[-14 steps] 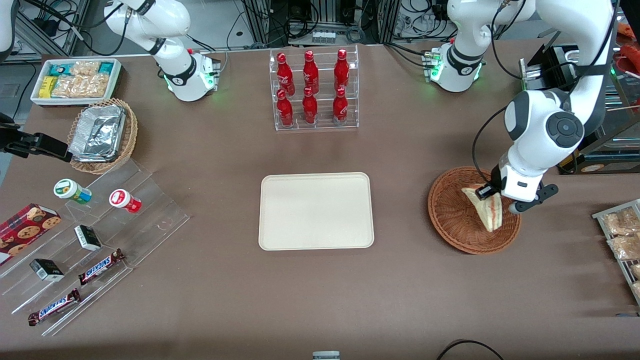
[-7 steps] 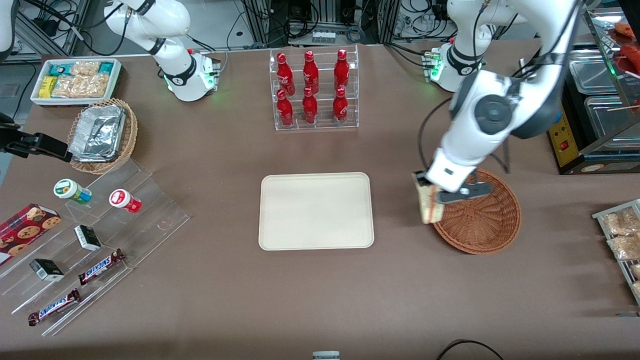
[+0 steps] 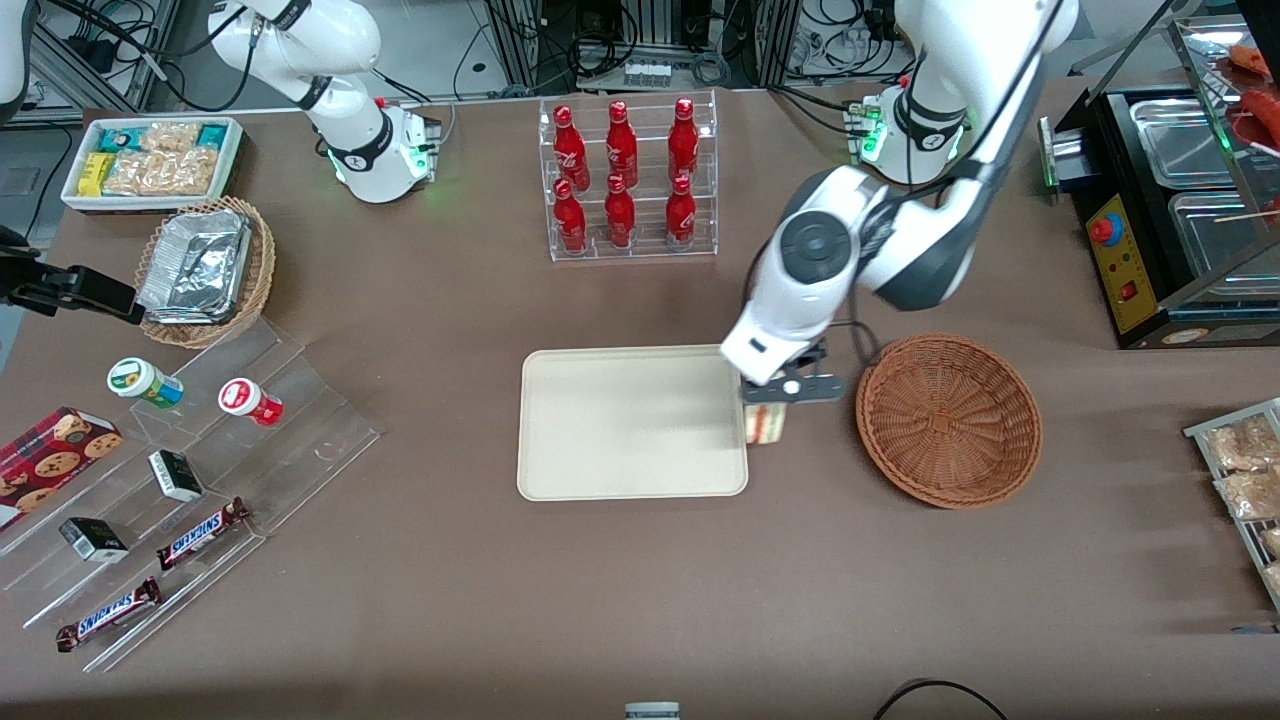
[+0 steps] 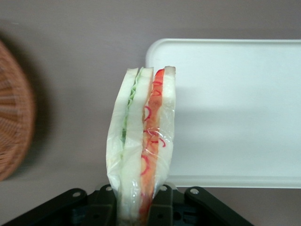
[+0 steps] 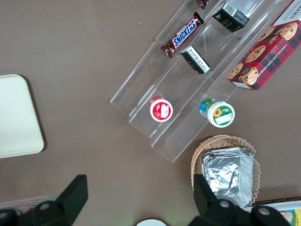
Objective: Place sandwich from basket to tray
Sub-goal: 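Lift the sandwich with the left gripper and carry it toward the cream tray, then lower the sandwich onto the tray and open the left gripper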
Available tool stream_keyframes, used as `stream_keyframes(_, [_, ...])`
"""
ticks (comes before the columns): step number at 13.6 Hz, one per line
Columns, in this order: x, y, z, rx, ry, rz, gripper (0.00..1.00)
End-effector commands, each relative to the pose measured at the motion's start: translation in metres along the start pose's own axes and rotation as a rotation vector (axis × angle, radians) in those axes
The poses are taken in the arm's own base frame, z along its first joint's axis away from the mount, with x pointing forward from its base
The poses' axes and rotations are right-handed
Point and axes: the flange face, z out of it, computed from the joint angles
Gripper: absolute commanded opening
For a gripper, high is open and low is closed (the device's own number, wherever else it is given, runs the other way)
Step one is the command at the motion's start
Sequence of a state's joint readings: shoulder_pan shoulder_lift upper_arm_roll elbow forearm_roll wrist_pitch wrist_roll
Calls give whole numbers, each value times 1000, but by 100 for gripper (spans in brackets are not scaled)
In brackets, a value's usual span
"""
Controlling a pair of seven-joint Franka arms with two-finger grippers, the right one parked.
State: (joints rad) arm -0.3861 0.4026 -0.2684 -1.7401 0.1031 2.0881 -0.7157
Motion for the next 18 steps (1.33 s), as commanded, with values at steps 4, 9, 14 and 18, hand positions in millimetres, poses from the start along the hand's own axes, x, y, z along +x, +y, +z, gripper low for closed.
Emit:
stream_keyframes(4, [25,61,49,24,34,-51,0])
stream_keyframes(9, [17,89,78,-33,67,-24,0])
stream_keyframes(14, [15,111,103,-37,77,0,0])
stream_keyframes(18, [14,109,122,10,97,3,0])
